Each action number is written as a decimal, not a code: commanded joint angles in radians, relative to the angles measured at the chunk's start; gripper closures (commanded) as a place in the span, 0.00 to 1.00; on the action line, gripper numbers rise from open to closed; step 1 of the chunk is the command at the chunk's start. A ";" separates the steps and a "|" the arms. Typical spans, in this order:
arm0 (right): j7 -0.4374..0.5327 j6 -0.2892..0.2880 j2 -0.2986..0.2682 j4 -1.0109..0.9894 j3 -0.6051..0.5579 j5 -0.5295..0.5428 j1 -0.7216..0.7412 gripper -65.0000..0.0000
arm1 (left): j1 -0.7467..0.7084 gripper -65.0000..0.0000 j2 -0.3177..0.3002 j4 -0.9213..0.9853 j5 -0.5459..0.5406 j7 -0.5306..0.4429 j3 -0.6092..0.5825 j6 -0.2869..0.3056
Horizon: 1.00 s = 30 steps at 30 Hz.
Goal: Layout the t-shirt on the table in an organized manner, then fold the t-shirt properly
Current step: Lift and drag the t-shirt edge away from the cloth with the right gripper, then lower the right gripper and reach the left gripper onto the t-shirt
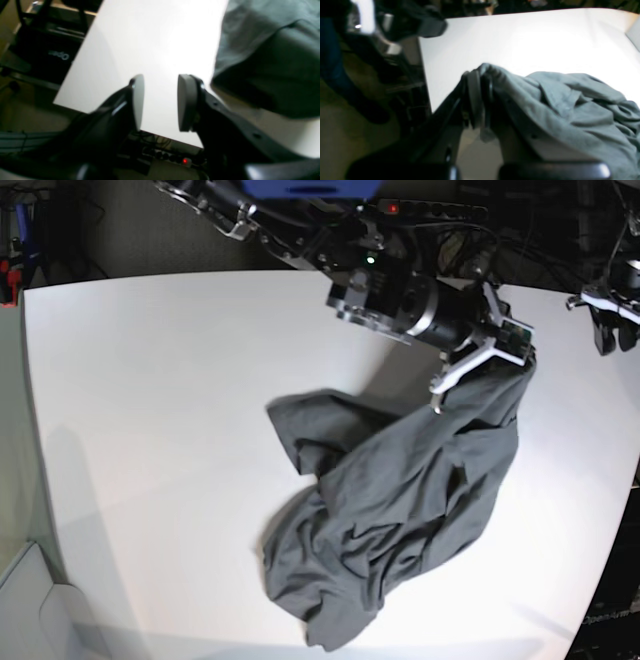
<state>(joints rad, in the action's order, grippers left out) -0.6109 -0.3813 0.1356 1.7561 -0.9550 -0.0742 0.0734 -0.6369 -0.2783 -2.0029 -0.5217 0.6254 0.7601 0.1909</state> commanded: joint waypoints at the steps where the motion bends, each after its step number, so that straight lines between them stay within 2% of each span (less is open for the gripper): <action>1: 0.030 0.006 0.021 0.015 -0.002 0.006 0.009 1.00 | -0.005 0.66 -0.012 -0.014 -0.004 -0.026 0.019 -0.001; 7: 0.030 0.009 0.021 -0.046 0.001 0.006 0.021 0.98 | -0.007 0.66 -0.012 -0.012 -0.004 -0.026 0.037 0.000; 9: 0.021 0.009 0.021 -0.055 0.001 0.006 0.022 0.91 | -0.007 0.66 -0.012 -0.014 -0.004 -0.026 0.045 0.000; 14: 0.018 0.008 0.021 -0.055 0.003 0.006 0.019 0.64 | -0.007 0.66 -0.014 -0.016 -0.004 -0.026 0.054 0.000; 17: 0.018 0.006 0.021 -0.048 0.006 0.004 0.016 0.55 | -0.005 0.66 -0.014 -0.017 -0.005 -0.026 0.078 0.000; 23: 0.019 0.006 -0.057 0.023 0.173 0.006 -0.010 0.53 | 0.039 0.66 -0.014 -0.017 -0.007 -0.026 0.049 0.002; 30: 0.018 0.005 -0.164 0.072 0.376 0.011 -0.016 0.53 | 0.203 0.66 -0.022 -0.012 0.005 -0.023 -0.215 -0.008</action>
<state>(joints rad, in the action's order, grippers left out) -0.6174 -0.3779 -0.0372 1.8076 -0.5793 -0.0704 0.0456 -0.4389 -0.2863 -2.0006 -0.5121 0.6315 0.5369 0.1795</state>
